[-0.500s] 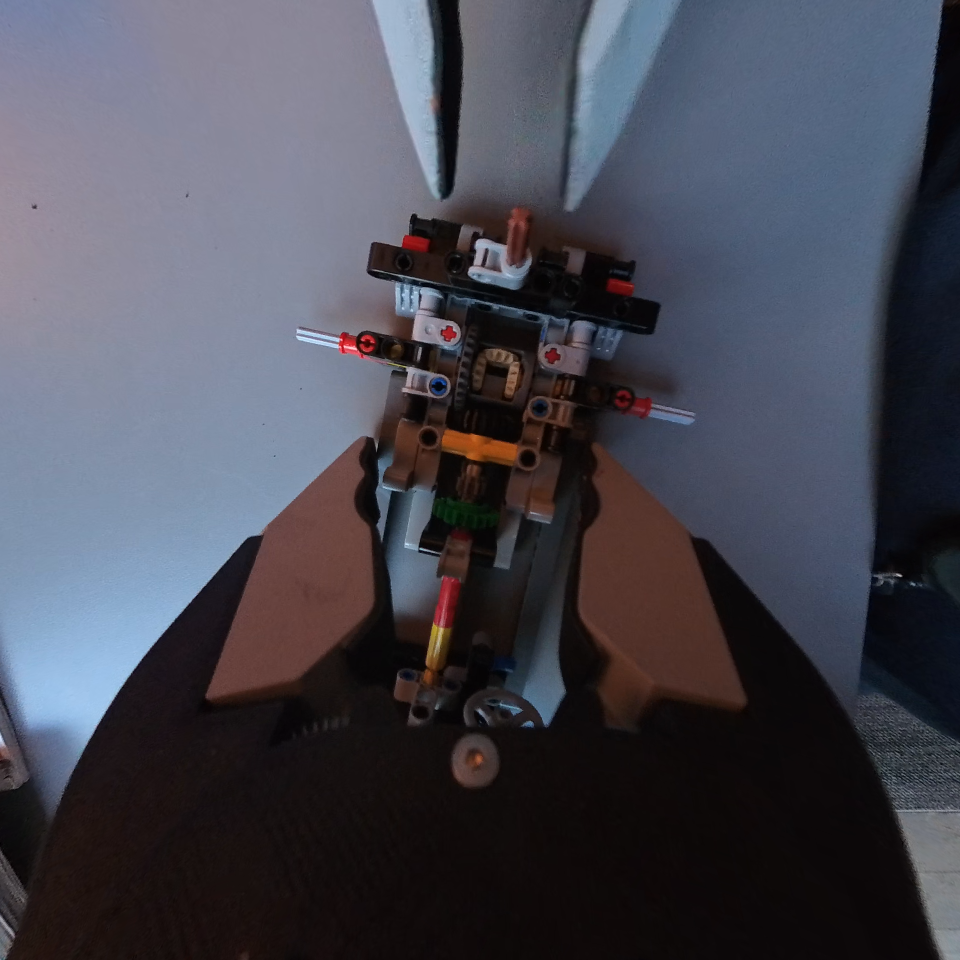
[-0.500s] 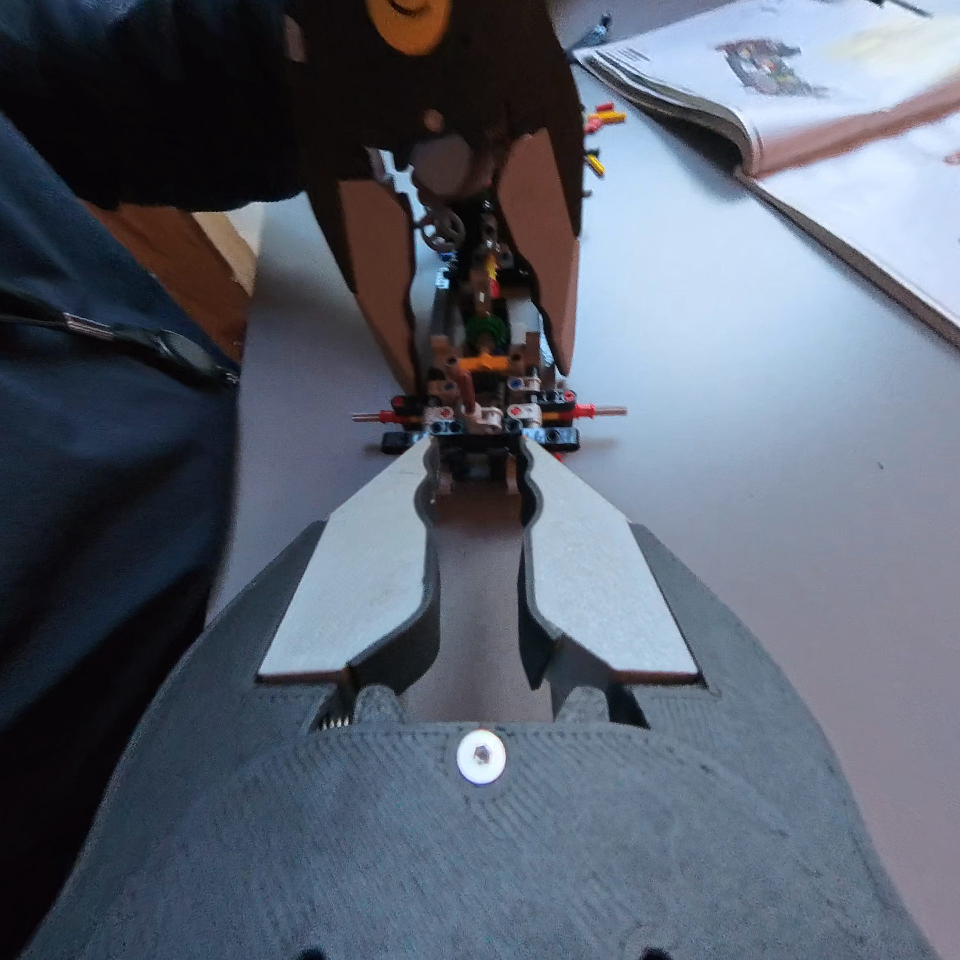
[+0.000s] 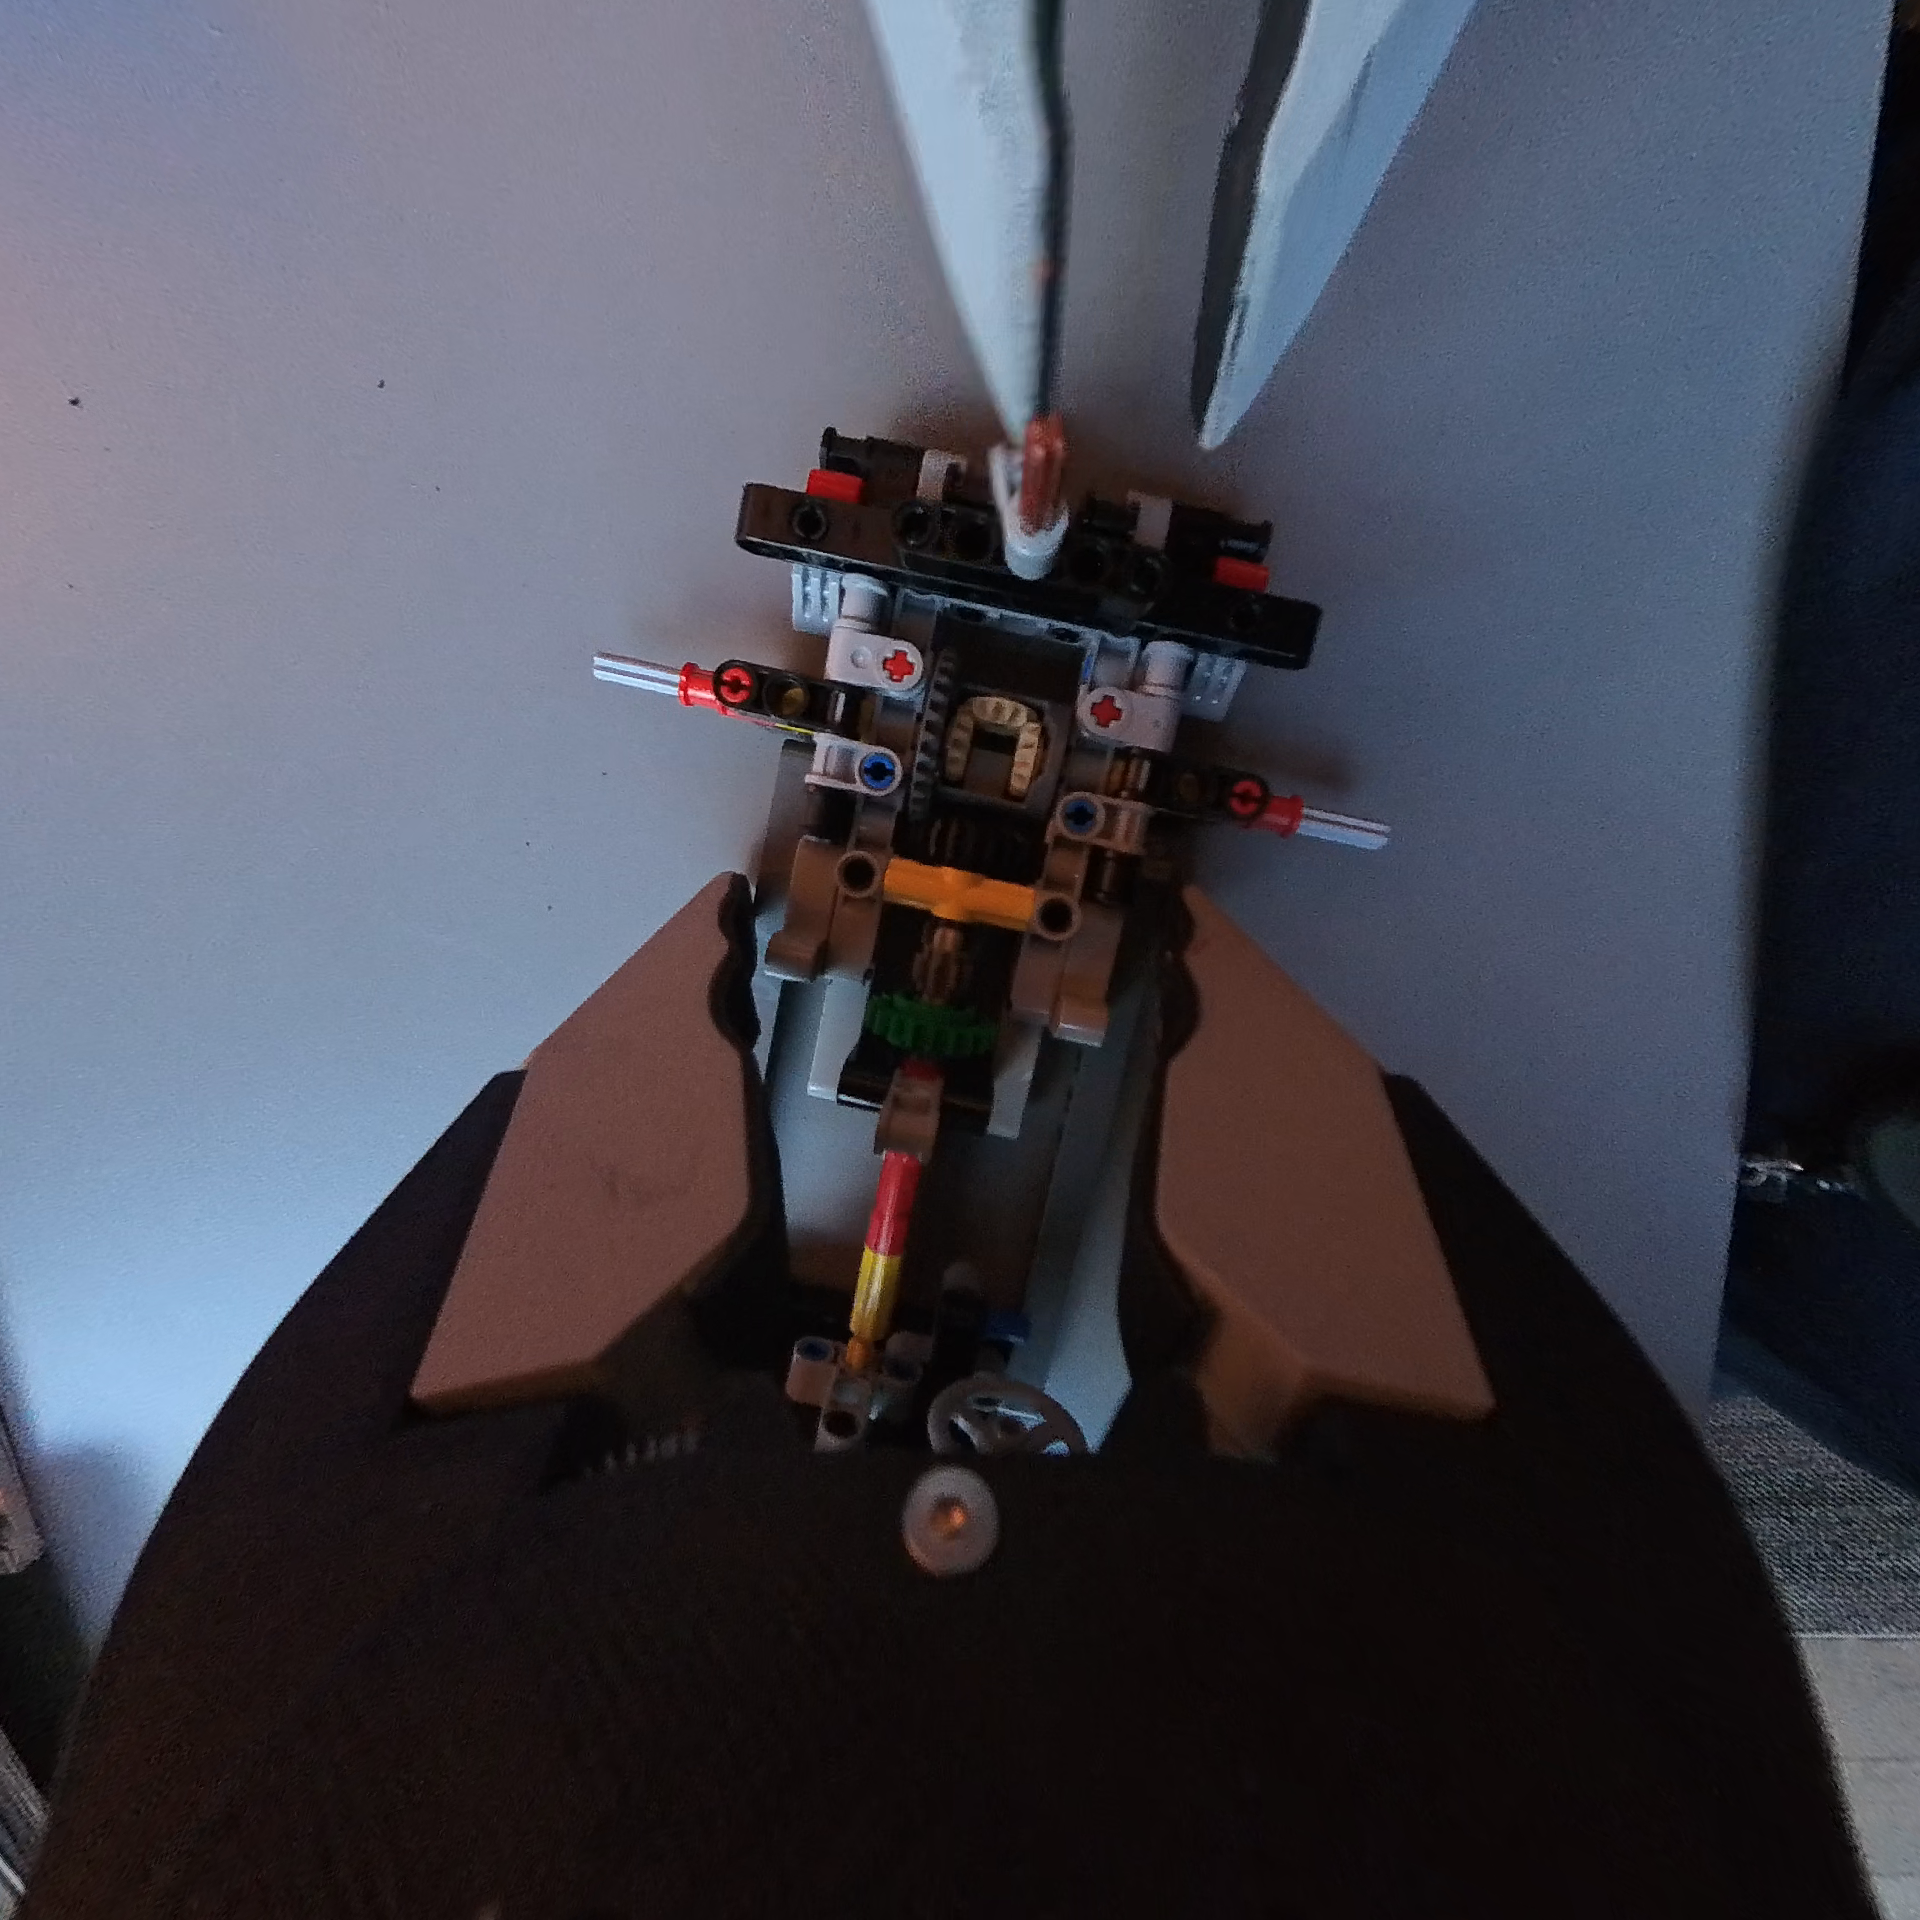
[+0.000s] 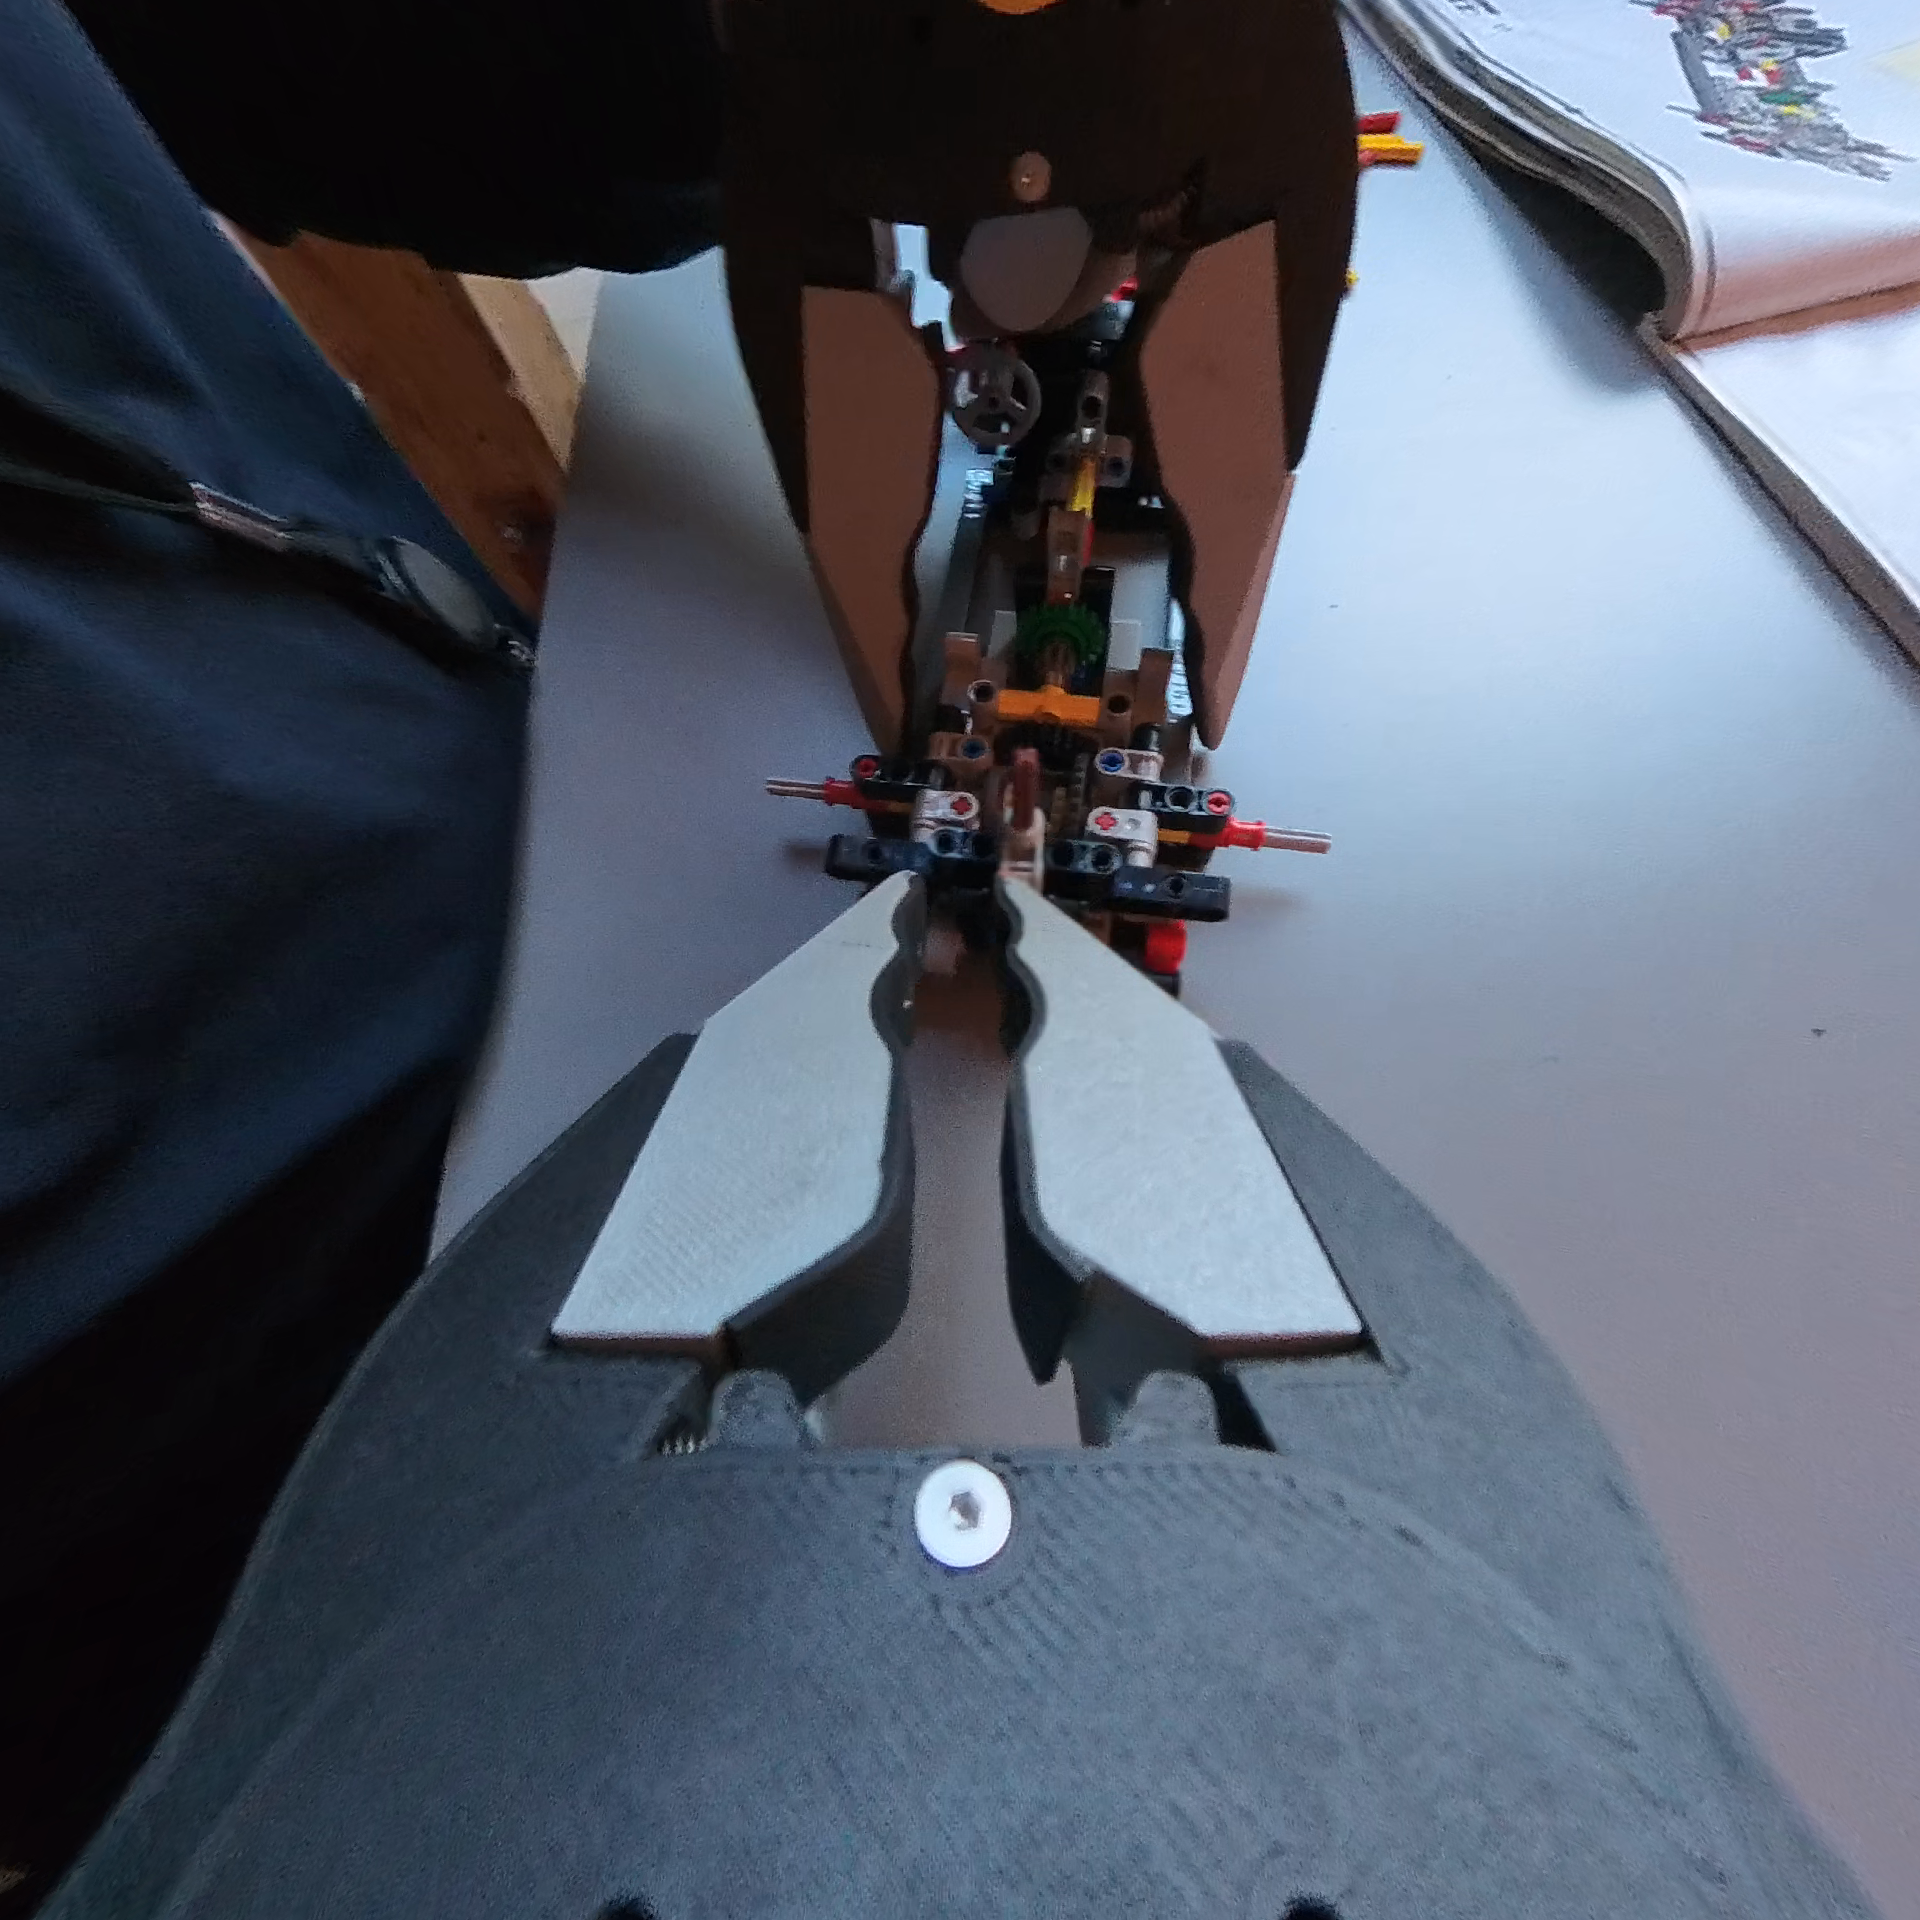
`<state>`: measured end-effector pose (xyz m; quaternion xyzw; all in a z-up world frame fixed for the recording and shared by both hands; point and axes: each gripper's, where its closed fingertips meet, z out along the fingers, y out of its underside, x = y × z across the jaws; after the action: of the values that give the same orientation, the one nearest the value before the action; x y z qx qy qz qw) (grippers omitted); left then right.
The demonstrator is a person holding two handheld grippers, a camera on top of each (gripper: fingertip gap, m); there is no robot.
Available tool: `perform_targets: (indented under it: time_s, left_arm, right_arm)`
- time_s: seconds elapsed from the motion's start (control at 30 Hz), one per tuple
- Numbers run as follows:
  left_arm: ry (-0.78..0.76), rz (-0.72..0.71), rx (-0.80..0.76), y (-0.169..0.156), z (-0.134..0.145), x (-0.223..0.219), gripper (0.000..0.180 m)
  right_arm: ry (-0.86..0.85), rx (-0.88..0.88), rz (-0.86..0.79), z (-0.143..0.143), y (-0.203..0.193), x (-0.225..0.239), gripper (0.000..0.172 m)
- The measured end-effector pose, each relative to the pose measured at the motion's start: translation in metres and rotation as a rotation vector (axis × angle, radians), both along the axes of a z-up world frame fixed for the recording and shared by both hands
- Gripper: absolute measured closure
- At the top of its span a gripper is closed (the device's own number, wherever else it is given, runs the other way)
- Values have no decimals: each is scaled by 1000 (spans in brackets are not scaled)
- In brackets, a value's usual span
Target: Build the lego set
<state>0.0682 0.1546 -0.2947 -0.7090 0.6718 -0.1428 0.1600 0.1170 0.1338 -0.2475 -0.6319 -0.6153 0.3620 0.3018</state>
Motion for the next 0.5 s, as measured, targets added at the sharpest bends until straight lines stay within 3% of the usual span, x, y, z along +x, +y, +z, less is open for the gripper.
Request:
perform_targets:
  time_s: [0.17,0.5]
  left_arm:
    - [2,-3,-3,2,-1,1,104]
    - [7,-23,-2,1,0,0,104]
  right_arm:
    - [16,19,-61,3,9,2,154]
    - [23,13,-95,-3,23,11,152]
